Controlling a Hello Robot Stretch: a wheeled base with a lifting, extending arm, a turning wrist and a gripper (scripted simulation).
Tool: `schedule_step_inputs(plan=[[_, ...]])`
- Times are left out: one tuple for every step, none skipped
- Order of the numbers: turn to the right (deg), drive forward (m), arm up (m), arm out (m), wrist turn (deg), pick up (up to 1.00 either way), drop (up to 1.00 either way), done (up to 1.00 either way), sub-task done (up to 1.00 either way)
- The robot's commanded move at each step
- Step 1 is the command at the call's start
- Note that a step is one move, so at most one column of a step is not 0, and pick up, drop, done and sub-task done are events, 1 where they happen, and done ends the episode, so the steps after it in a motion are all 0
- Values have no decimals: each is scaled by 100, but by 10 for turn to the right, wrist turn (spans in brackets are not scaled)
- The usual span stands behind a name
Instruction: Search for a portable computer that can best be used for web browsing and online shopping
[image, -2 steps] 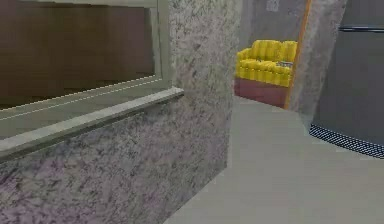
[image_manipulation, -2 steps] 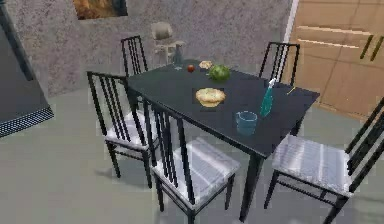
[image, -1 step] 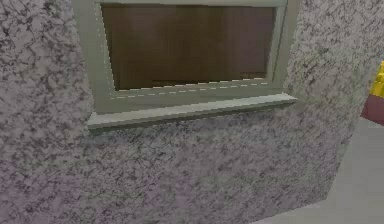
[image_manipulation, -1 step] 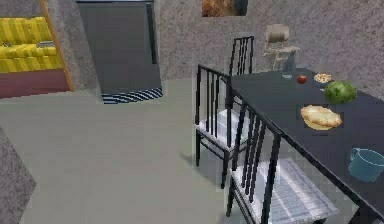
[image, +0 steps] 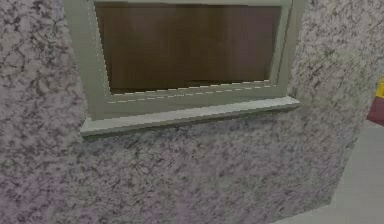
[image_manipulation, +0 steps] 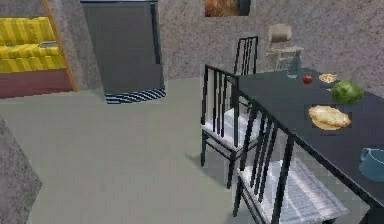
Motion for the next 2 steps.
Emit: schedule_step_inputs(plan=[[450, 0, 0, 0, 0, 0, 0, 0, 0], [180, 0, 0, 0, 0, 0, 0, 0, 0]])
